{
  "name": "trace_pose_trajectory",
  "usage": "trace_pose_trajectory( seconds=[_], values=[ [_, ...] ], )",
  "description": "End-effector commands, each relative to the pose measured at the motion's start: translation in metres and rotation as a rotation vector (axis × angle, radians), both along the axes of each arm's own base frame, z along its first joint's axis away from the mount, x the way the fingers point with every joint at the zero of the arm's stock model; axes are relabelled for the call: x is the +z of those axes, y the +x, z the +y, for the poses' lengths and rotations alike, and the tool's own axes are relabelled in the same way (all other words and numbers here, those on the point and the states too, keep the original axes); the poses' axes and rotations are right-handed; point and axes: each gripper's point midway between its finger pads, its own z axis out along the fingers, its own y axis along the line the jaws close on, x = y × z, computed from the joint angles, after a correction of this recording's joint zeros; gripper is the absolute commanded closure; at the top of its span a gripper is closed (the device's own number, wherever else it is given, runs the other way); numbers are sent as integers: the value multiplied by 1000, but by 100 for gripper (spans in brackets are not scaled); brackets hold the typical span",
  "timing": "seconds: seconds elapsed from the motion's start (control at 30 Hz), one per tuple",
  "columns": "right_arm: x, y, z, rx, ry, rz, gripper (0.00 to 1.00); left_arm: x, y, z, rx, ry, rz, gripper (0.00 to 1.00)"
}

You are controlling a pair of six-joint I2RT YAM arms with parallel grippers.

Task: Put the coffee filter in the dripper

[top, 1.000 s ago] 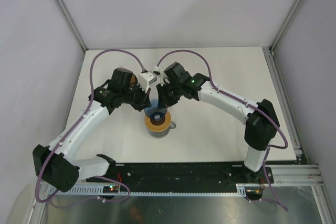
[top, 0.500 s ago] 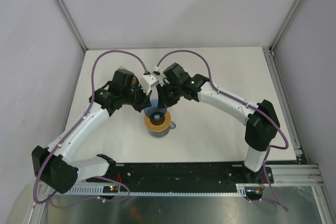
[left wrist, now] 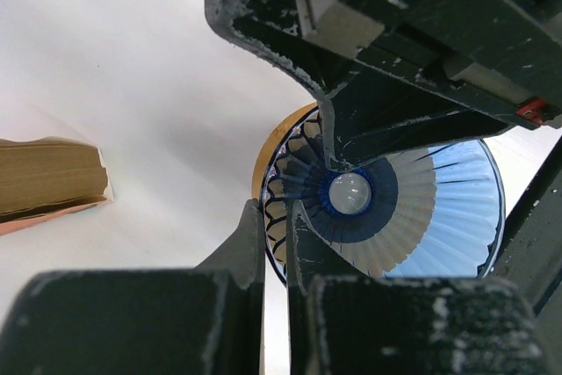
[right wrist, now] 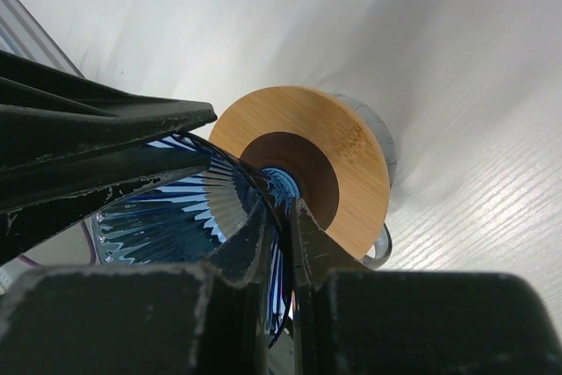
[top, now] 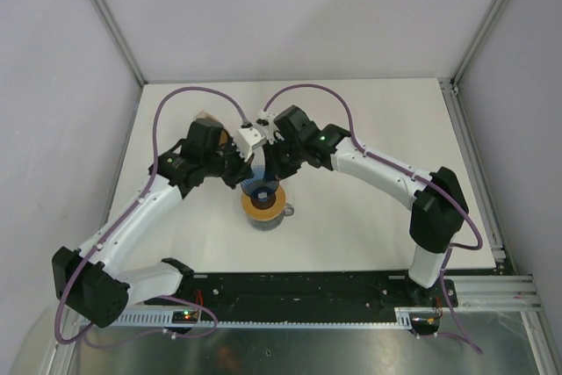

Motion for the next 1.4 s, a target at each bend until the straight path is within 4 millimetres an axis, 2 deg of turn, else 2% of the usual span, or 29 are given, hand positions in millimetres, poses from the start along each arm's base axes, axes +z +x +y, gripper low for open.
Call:
trace_pose_trajectory(
  seconds=[0.0, 0.3, 0.57, 0.7, 0.9, 1.17, 1.37],
  values=[
    [-52, -7, -8, 67, -101, 39, 100, -96, -86, 41, -215, 270, 341, 100],
    [-58, -9, -5, 69, -105, 48, 100, -104, -91, 45, -230, 289, 357, 100],
    [-56, -8, -6, 70, -106, 38, 100, -99, -87, 44, -219, 287, 342, 100],
    [-49, -6, -4, 71, -87, 25, 100, -81, -73, 35, -178, 248, 311, 100],
    [-32, -2, 3, 73, -52, -6, 100, -45, -50, 20, -98, 145, 270, 99],
    [-19, 3, 7, 69, -32, -30, 100, -7, -24, 17, -4, 48, 206, 78],
    [-9, 6, 7, 60, -33, -56, 100, 13, -14, 9, 5, -16, 170, 66]
  ],
)
